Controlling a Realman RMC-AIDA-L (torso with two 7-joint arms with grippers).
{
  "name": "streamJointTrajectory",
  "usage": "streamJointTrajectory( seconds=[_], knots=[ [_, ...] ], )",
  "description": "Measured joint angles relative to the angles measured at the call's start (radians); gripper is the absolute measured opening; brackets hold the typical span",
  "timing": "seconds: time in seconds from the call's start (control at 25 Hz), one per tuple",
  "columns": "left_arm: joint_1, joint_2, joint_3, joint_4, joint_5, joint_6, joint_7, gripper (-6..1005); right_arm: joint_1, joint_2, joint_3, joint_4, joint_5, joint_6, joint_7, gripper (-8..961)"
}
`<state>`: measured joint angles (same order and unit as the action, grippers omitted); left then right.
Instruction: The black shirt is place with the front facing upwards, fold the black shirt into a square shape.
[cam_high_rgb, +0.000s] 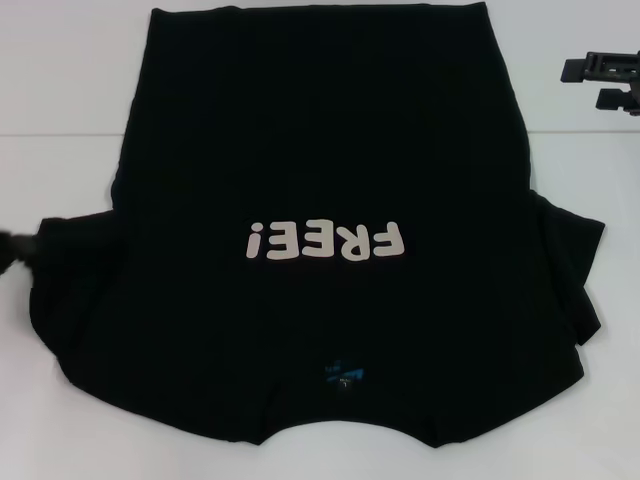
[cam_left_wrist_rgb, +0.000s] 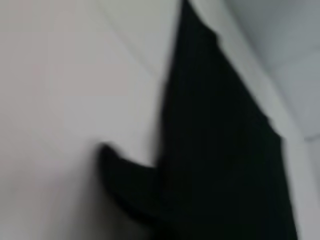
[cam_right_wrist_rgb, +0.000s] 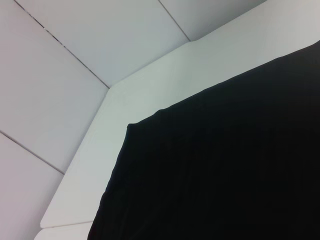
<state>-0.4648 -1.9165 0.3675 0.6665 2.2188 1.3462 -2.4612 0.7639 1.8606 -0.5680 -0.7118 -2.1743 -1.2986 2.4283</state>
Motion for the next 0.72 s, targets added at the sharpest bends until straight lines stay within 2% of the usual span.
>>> streamJointTrajectory(
  seconds=[0.16,0.28,0.56,0.72],
  knots=[
    [-0.059,0.005,0.044,0.002,0.000,0.047,-0.019,2,0.000,0.000,0.000,0.000,0.001,-0.001,0.000,915],
    [-0.099,0.006,0.101,0.000,0.026,0.022,-0.045,20,-0.001,0.000,-0.001,0.000,0.001,-0.001,0.000,915],
    [-0.170,-0.010,0.186,-0.007,0.039,-0.014,-0.058,23,-0.001,0.000,-0.007,0.000,-0.001,-0.001,0.000,915],
    [-0.187,-0.017,0.276,-0.009,0.039,-0.016,-0.054,24,-0.002,0.000,-0.007,0.001,-0.003,0.000,0.000,915]
  ],
)
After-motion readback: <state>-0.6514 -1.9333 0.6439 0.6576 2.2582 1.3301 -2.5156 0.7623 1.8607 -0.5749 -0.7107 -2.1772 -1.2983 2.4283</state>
